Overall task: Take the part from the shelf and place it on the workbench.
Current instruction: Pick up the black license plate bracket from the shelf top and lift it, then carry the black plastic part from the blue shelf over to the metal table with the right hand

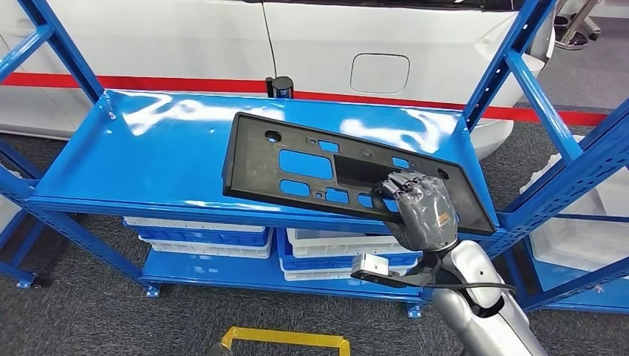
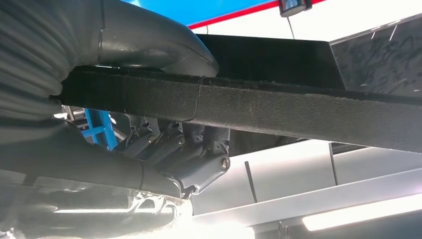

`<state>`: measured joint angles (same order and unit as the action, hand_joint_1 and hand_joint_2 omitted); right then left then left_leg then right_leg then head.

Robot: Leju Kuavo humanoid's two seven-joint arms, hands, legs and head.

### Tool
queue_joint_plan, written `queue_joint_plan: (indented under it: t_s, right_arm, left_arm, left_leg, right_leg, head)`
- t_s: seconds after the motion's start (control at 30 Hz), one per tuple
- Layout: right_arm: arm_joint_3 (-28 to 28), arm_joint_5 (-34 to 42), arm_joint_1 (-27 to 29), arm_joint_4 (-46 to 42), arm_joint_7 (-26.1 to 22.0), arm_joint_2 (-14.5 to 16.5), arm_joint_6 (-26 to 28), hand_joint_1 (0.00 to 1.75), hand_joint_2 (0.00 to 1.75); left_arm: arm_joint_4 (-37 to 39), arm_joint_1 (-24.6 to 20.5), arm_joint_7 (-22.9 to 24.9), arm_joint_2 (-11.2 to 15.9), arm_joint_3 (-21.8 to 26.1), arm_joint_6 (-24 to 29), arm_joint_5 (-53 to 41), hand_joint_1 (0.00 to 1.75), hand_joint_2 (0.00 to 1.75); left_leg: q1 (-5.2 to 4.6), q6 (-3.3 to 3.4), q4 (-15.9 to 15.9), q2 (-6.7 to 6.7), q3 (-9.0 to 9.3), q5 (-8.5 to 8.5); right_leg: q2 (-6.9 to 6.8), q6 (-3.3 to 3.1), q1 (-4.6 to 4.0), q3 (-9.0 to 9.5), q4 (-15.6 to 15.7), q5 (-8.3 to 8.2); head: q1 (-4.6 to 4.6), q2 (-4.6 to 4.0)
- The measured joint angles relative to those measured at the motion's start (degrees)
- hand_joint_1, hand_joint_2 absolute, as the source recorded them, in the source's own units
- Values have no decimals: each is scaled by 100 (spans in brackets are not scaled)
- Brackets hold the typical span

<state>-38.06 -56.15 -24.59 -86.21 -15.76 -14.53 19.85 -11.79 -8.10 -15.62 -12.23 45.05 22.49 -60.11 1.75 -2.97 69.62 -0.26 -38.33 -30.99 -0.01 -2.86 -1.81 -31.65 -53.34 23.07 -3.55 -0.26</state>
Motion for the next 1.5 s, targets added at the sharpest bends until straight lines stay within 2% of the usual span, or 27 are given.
queue_joint_plan:
  t_s: [0.07,0.1,0.23,0.3,0.4,0.43,0.47,0.5,0.53,0.6,0.63,0.67,0.73,0.77,0.83,0.87,0.93,0.97,1.0,1.1,1.17,1.23,1.3,1.33,1.43,1.47,1.5]
  right_arm:
    - [-5,0,-1,5,0,-2,1,150,175]
    - [-2,-1,-5,7,2,-4,1,150,175]
    - [5,-6,-22,8,6,-9,2,150,175]
    - [7,-10,-33,8,7,-11,2,150,175]
    - [5,-17,-49,8,7,-10,0,150,175]
    - [4,-21,-47,9,8,-9,-2,150,175]
    - [2,-25,-45,9,8,-9,-5,150,175]
    - [2,-29,-49,10,9,-9,-11,150,175]
    - [1,-34,-62,10,11,-9,-19,150,175]
    - [4,-41,-121,8,19,-7,-35,150,175]
    - [6,-43,-159,6,23,0,-41,150,175]
    - [6,-44,-195,5,26,10,-46,150,175]
    - [4,-48,-231,4,32,30,-57,150,175]
    - [0,-51,-240,4,38,45,-64,150,175]
    - [-12,-63,-258,1,63,81,-91,150,175]
    - [-22,-72,-260,1,81,105,-115,150,175]
    - [-45,-90,-238,-1,109,131,-151,150,175]
    - [-58,-97,-218,-1,115,137,-160,150,175]
    - [-68,-100,-200,-1,117,141,-160,150,175]
    - [-74,-103,-181,-3,125,148,-160,150,175]
    - [-71,-107,-178,-9,128,148,-160,150,175]
    - [-71,-113,-171,-14,131,148,-160,150,175]
    - [-70,-114,-168,-14,131,145,-160,150,175]
    - [-69,-114,-166,-14,131,144,-160,150,175]
    - [-70,-114,-134,-14,131,135,-160,150,175]
    - [-71,-114,-109,-14,131,128,-159,150,175]
    - [-70,-114,-84,-14,131,120,-158,150,175]
  left_arm:
    - [-1,-8,-1,7,-1,0,-1,0,175]
    - [-3,-15,-1,6,-1,4,-2,0,175]
    - [-5,-28,-2,-9,-1,14,-2,0,175]
    - [-7,-50,-2,-11,-1,14,-1,0,175]
    - [-10,-84,3,7,0,15,-3,0,175]
    - [-10,-85,7,12,0,15,-5,0,175]
    - [-10,-86,12,17,0,15,-8,0,175]
    - [-10,-88,16,20,0,15,-12,0,175]
    - [-11,-92,21,21,-1,15,-15,0,175]
    - [-12,-104,33,7,-2,16,-17,0,175]
    - [-13,-110,42,-6,-2,18,-17,0,175]
    - [-12,-115,50,-19,-2,20,-17,0,175]
    - [-11,-116,60,-45,-2,22,-17,0,175]
    - [-11,-113,62,-44,-2,25,-16,0,175]
    - [-12,-104,65,-35,-2,31,-10,0,175]
    - [-13,-99,67,-20,-1,33,-8,0,175]
    - [-13,-85,71,-3,-1,33,-3,0,175]
    - [-13,-78,72,8,0,33,-2,0,175]
    - [-13,-73,72,16,0,33,0,0,175]
    - [-12,-76,73,31,-1,33,0,0,175]
    - [-11,-79,73,23,-1,33,0,0,175]
    - [-10,-77,74,16,-1,33,0,0,175]
    - [-11,-77,76,14,0,33,0,0,175]
    - [-12,-79,77,13,0,33,0,0,175]
    - [-13,-81,78,18,0,33,0,0,175]
    - [-13,-79,79,22,0,33,0,0,175]
    - [-13,-78,79,27,0,33,0,0,175]
  left_leg:
    - [61,-68,-751,-4,419,304]
    - [86,-57,-1014,-22,542,393]
    - [84,132,-1157,-53,507,503]
    - [84,219,-1167,-49,459,558]
    - [84,308,-1172,-38,358,621]
    - [86,320,-1172,-28,326,642]
    - [88,324,-1173,-18,299,665]
    - [91,320,-1180,-12,280,689]
    - [93,310,-1194,-10,269,717]
    - [110,276,-1251,-3,262,788]
    - [128,239,-1290,3,260,838]
    - [152,195,-1330,10,257,888]
    - [173,99,-1430,14,263,981]
    - [164,75,-1429,15,246,958]
    - [127,68,-1108,8,96,671]
    - [120,70,-743,7,-46,432]
    - [111,40,25,2,-314,61]
    - [111,19,217,5,-356,17]
    - [113,0,178,9,-286,87]
    - [141,-57,-838,39,340,541]
    - [152,-57,-1212,32,532,614]
    - [145,-29,-1205,7,473,605]
    - [136,26,-1193,-1,402,618]
    - [138,63,-1198,-1,380,629]
    - [121,153,-1201,4,325,668]
    - [114,175,-1202,5,307,684]
    - [105,195,-1207,4,294,700]
  right_leg:
    - [7,28,-12,-86,-113,12]
    - [12,44,-34,-141,-179,15]
    - [28,137,-78,-294,-268,-8]
    - [28,179,-25,-453,-562,194]
    - [25,247,84,-889,-1724,771]
    - [24,282,113,-968,-2018,893]
    - [23,324,137,-940,-2105,935]
    - [22,364,152,-778,-1920,883]
    - [21,385,153,-508,-1519,774]
    - [10,325,114,122,-526,581]
    - [-3,289,82,321,-189,532]
    - [-11,259,55,421,-3,508]
    - [-22,244,19,436,139,404]
    - [-35,241,53,459,226,322]
    - [-71,188,139,495,378,165]
    - [-87,170,171,477,381,136]
    - [-97,136,145,405,344,108]
    - [-98,137,134,374,322,100]
    - [-97,138,130,344,294,94]
    - [-90,184,117,230,116,135]
    - [-66,230,56,102,-43,171]
    - [-38,257,18,-19,-123,175]
    - [-28,290,53,-173,-310,296]
    - [-26,305,85,-302,-568,440]
    - [-24,349,144,-804,-1779,960]
    - [-24,374,146,-868,-1986,1031]
    - [-22,400,144,-812,-1943,1010]
  head:
    - [2,0]
    - [2,0]
    - [-17,0]
    - [-31,0]
    - [-45,0]
    - [-43,0]
    - [-41,0]
    - [-40,0]
    - [-39,0]
    - [-40,0]
    - [-39,0]
    - [-42,0]
    - [-68,0]
    - [-73,0]
    - [-64,0]
    - [-50,0]
    - [-53,0]
    - [-55,0]
    - [-59,0]
    - [-59,0]
    - [-57,0]
    - [-61,0]
    - [-63,0]
    - [-65,0]
    - [-68,0]
    - [-67,0]
    - [-66,0]
